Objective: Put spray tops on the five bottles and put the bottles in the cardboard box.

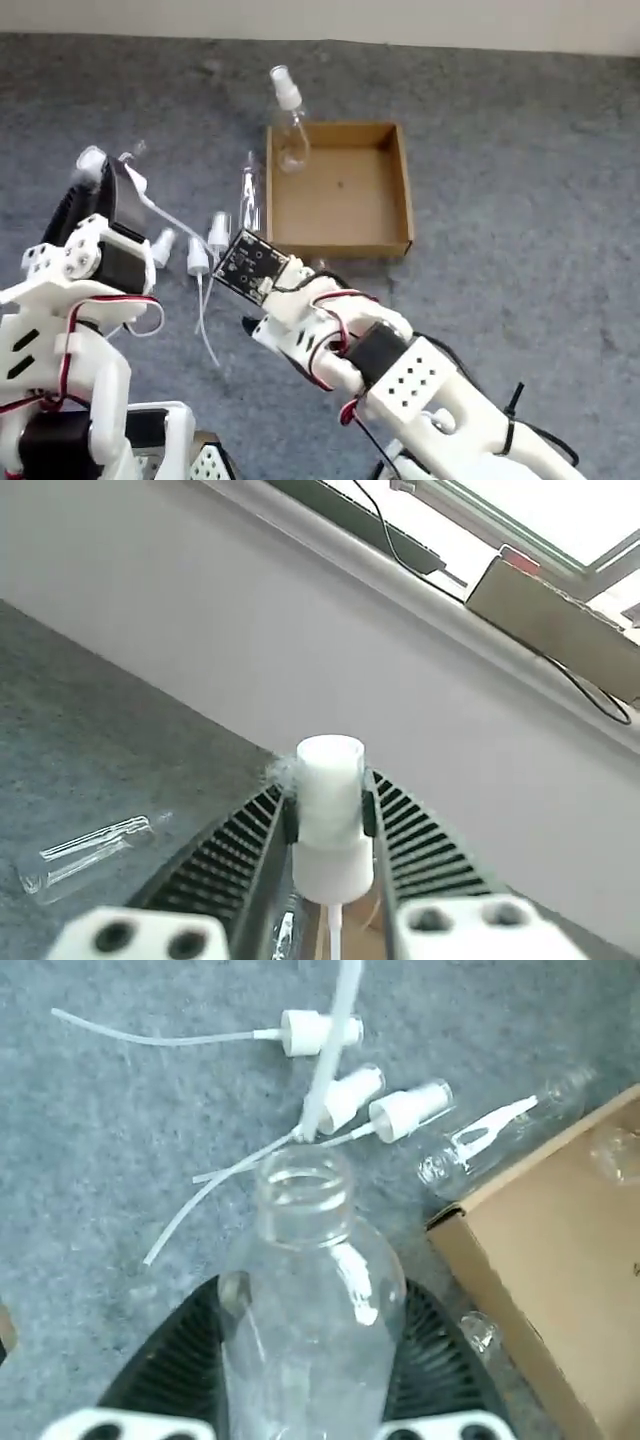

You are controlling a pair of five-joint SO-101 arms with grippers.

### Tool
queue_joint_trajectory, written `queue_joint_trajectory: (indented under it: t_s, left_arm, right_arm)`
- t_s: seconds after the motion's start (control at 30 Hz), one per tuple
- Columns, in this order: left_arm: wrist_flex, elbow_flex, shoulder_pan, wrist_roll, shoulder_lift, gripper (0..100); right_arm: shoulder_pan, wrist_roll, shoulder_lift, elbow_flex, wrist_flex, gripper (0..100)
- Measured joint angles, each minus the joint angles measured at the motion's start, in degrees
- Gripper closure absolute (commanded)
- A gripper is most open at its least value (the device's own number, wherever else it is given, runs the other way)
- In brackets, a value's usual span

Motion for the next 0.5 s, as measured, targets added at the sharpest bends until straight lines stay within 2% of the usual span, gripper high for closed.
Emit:
queue_joint_trajectory:
  t_s: [0.2, 0.37, 0.5]
  left_arm:
    - [-0.09, 1.41, 1.14, 0.0, 0.0, 100]
    - [-0.09, 7.38, 6.51, -1.85, 0.26, 100]
    - [-0.09, 11.52, 11.08, -4.48, 0.53, 100]
  right_arm:
    - [0.0, 0.0, -0.09, 0.0, 0.0, 99.6]
    - [0.0, -0.26, -0.09, 0.0, 0.0, 99.5]
    - [0.0, -4.04, -0.09, 0.0, 0.0, 99.5]
